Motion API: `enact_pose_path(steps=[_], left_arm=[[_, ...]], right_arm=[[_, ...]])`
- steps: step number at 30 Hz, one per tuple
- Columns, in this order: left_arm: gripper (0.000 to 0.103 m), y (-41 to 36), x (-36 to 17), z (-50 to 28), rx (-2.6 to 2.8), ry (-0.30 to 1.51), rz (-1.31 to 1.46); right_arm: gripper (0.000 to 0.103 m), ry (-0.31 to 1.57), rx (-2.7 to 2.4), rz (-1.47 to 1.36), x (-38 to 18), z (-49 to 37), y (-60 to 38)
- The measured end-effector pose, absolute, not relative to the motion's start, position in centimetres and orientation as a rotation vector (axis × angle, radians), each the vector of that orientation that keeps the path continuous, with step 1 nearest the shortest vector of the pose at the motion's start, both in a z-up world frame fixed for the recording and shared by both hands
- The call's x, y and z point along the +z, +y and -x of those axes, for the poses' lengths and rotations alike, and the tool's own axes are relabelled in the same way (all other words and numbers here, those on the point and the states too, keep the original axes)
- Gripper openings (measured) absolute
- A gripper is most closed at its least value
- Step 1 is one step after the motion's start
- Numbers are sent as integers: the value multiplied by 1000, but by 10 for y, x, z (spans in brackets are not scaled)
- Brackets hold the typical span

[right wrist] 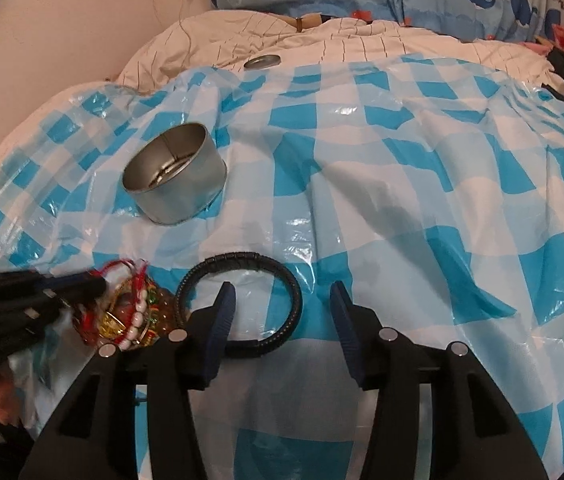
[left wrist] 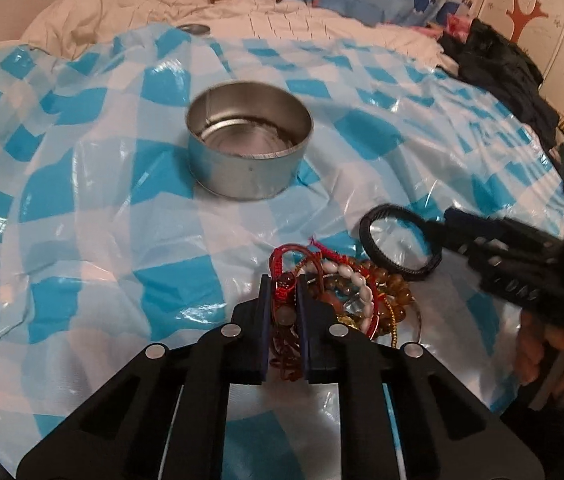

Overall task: Organize jewelry
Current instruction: 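Lift the black bracelet with the right gripper while the left gripper grasps red strings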

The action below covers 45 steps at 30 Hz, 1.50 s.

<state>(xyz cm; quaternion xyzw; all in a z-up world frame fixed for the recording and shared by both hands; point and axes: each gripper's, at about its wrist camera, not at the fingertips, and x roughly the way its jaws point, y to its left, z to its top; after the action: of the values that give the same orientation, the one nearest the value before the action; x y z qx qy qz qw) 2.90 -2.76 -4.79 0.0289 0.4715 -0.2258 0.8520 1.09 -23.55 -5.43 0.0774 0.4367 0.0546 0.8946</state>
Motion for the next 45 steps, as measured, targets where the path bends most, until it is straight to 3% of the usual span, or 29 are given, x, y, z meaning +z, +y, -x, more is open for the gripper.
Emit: enact_pose_path(steps=[5,7,9,11,14,20,22,23,24,33,34,35,36,41,45], left_arm=[[11,-12,-41,-32,-464,998,-22],[16,-7,-46,-36,-424,1024,-28],[40,-1,-50,-38,-388,1045,-25],[51,7,-51,-39,-362,1043,-4],[53,11,-49,-40,-355,1029,7],[57,-7,-59,-40,-380,1032,-74],[43,-14,-63,-37,-390,1039,-110],[15,-16,-63,-37,-405,1047,-129],[3,-18,-62,-35,-406,1047,-145],[3,-4,-38,-30,-431,985,-127],[3,-2,-36,-30,-423,981,-119],[3,1,-34,-31,-419,976,-105],[3,4,-32,-31,-419,969,-91],[3,14,-18,-30,-478,924,10],[3,26,-9,-33,-553,894,130]], right_arm=[[48,951,117,-120,-67,-15,-226],[48,949,117,-100,-68,-14,-223],[42,949,123,-104,-69,-14,-223],[29,950,127,-101,-69,-14,-222],[14,948,114,-107,-68,-14,-224],[12,935,114,-134,-65,-14,-228],[11,927,111,-136,-63,-14,-229],[11,921,110,-139,-61,-13,-230],[11,918,109,-142,-61,-13,-230],[12,930,103,-154,-63,-14,-232],[16,939,98,-152,-64,-15,-232],[28,942,96,-152,-65,-15,-232],[34,943,93,-148,-66,-15,-231],[34,953,94,-111,-71,-16,-226],[16,951,112,-89,-70,-15,-221]])
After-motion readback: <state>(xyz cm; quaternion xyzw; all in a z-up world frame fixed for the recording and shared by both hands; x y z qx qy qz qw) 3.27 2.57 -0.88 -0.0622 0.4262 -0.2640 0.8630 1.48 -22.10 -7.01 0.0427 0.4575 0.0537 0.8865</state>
